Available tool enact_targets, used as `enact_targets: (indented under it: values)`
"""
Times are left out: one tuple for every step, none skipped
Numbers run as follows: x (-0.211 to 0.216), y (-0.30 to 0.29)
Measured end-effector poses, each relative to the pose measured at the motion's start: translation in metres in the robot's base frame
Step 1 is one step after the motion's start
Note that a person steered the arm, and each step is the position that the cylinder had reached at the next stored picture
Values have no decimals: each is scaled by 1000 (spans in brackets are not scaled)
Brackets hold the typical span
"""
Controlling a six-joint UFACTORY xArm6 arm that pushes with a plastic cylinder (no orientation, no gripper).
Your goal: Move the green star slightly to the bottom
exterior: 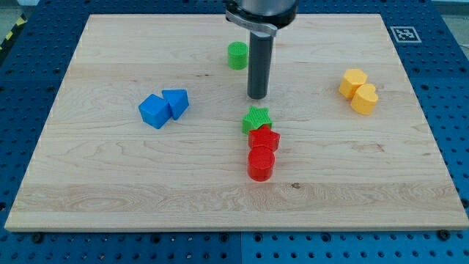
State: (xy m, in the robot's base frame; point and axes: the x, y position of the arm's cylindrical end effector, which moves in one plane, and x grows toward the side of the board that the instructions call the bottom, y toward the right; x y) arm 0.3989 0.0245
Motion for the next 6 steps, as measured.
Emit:
enact_targets:
  values:
    - [-35,-55]
    - [-112,-104]
    - [-150,-81]
    - [-134,-69]
    - [-94,-47]
    - [-89,-34]
